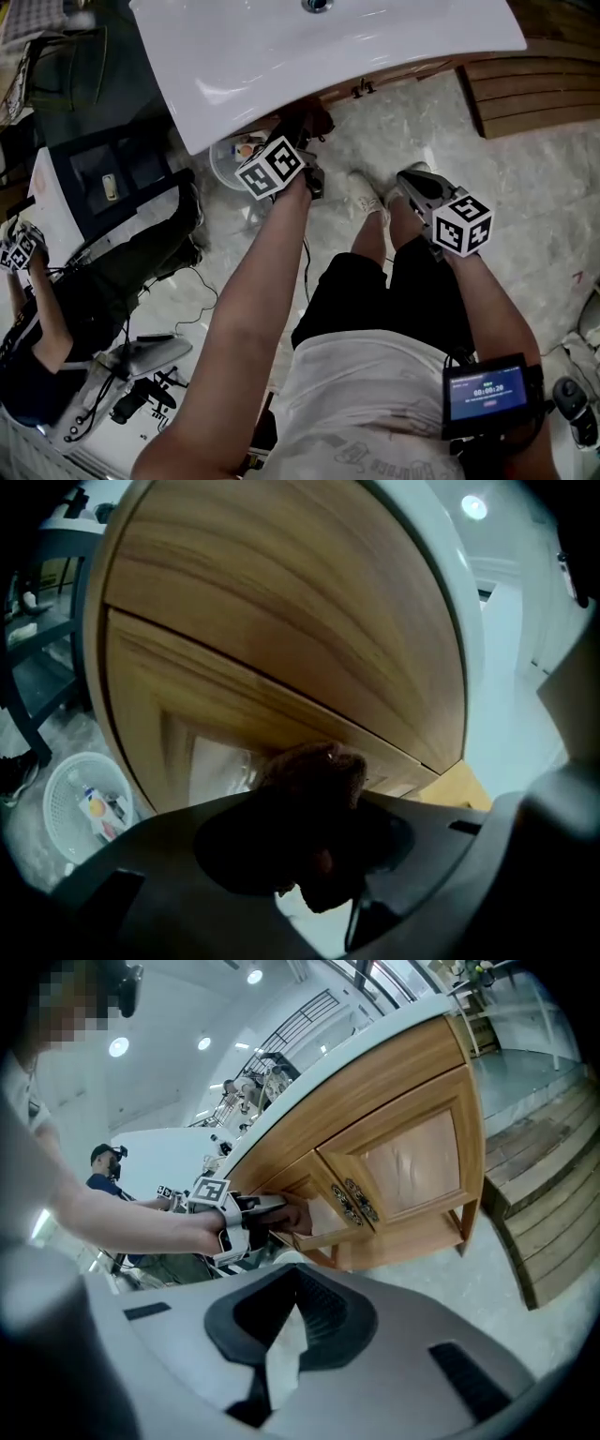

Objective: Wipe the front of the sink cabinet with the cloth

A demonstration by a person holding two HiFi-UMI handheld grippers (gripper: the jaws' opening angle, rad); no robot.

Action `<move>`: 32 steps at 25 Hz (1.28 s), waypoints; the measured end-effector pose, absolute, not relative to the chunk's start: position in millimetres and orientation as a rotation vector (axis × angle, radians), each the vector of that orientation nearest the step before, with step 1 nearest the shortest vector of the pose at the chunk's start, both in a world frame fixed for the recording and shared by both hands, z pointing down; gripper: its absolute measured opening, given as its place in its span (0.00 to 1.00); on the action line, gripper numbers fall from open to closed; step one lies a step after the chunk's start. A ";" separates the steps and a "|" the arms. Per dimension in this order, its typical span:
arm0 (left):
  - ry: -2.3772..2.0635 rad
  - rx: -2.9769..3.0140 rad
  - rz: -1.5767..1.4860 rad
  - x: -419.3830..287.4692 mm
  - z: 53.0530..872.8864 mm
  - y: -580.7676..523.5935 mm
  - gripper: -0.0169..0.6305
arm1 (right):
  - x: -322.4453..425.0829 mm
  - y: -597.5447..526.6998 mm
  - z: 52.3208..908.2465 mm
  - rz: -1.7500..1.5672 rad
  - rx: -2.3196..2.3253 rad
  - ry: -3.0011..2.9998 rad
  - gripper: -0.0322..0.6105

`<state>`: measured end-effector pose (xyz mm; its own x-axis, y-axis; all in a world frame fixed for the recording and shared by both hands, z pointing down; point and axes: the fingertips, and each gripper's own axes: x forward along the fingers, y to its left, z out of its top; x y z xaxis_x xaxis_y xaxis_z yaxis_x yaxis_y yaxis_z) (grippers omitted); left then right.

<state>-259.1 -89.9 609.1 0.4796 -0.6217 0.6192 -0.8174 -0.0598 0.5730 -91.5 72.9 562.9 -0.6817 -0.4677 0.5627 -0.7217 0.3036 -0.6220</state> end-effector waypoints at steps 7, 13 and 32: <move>-1.109 1.911 0.280 -201.5 606.2 -98.0 0.30 | -82.8 72.3 570.2 1.328 1.117 -2.286 0.07; -0.981 1.951 0.231 -134.2 618.1 -99.7 0.30 | -55.4 79.9 579.7 1.341 1.118 -2.276 0.07; -1.255 1.674 0.068 -253.8 681.5 -94.9 0.30 | -73.3 114.5 627.4 1.363 0.997 -2.249 0.07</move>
